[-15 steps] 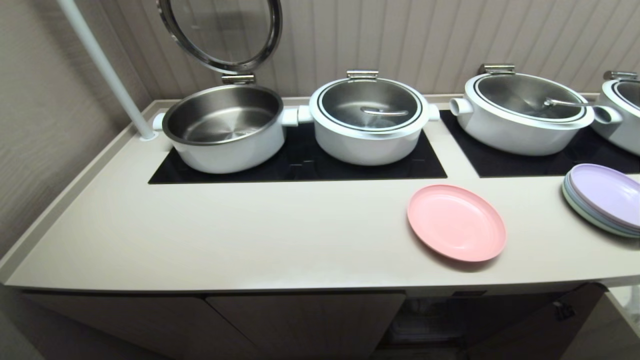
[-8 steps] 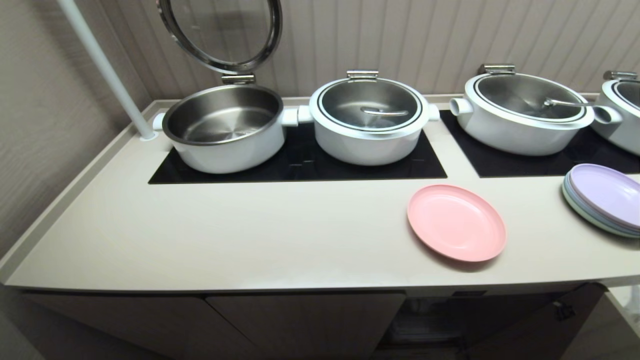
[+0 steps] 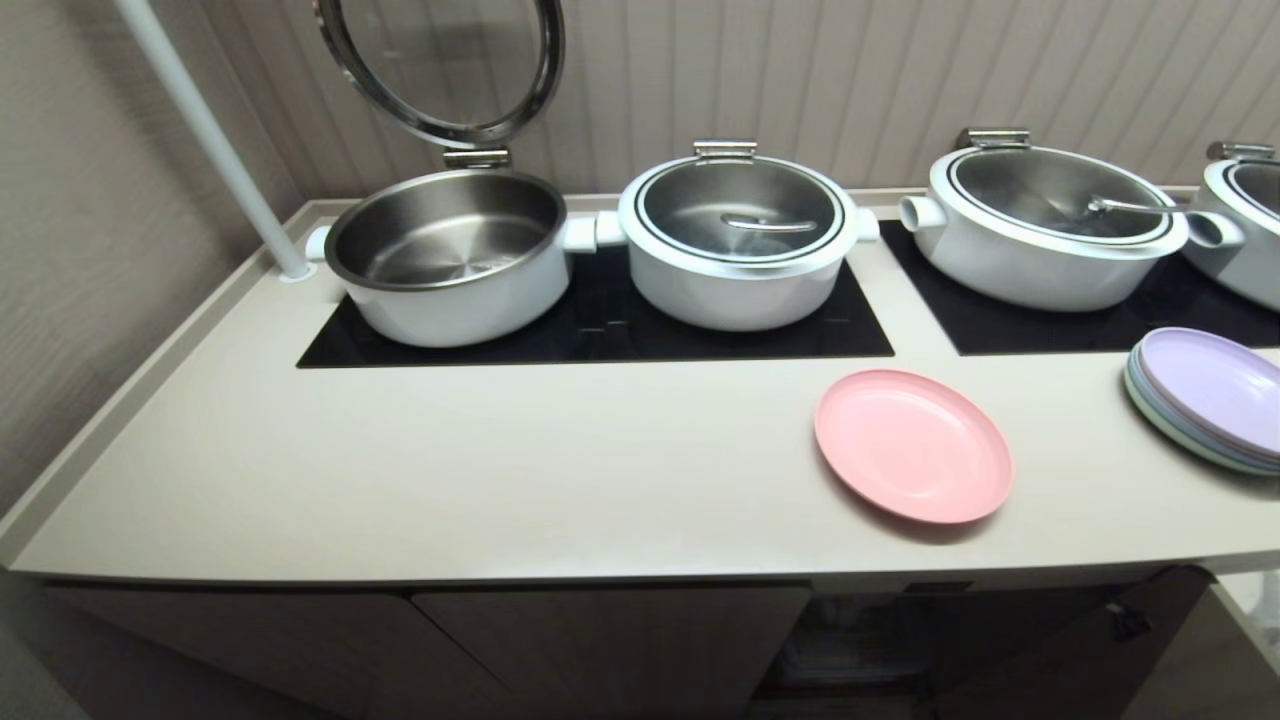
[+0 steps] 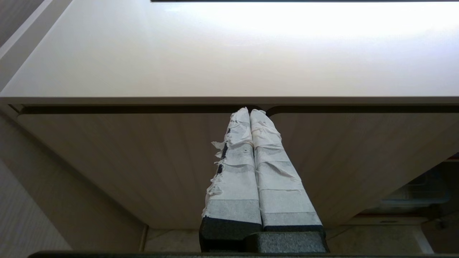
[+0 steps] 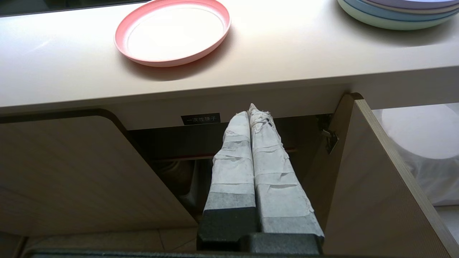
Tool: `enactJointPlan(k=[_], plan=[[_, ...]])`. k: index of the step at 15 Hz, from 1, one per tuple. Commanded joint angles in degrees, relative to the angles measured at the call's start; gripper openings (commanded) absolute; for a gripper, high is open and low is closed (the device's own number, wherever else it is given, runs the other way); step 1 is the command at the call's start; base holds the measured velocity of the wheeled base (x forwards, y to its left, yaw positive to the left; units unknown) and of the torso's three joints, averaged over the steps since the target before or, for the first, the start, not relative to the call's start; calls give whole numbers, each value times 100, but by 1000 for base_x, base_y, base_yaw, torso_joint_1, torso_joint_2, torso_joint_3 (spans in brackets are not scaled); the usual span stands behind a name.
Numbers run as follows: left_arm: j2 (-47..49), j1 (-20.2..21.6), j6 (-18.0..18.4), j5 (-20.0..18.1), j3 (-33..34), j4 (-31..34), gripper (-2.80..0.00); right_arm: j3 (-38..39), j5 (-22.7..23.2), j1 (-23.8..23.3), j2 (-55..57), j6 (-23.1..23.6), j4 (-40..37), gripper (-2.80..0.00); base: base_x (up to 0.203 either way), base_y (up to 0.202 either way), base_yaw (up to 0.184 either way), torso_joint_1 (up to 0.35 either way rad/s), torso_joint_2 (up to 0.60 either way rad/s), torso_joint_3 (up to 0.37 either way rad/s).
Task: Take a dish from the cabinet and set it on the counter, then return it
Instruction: Pick up the plate from the table
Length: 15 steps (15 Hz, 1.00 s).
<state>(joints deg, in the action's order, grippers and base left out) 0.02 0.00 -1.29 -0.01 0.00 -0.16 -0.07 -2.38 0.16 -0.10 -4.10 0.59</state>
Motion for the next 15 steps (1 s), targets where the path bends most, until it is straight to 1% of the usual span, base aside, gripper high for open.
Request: enactJointPlan(k=[1, 5, 10, 15], plan=[[-2, 0, -3, 1, 0, -2, -280, 0, 1, 9, 10, -3, 3, -280, 0, 0, 0, 0, 0, 0], [-2, 0, -3, 1, 0, -2, -280, 7, 3, 2, 10, 65, 8, -280, 0, 0, 0, 0, 0, 0], [-2, 0, -3, 1, 0, -2, -280, -4, 97, 2, 10, 514, 49, -280, 0, 0, 0, 0, 0, 0], [-2, 0, -3, 1, 0, -2, -280, -493, 260, 2, 49, 542, -46, -280, 0, 0, 0, 0, 0, 0]])
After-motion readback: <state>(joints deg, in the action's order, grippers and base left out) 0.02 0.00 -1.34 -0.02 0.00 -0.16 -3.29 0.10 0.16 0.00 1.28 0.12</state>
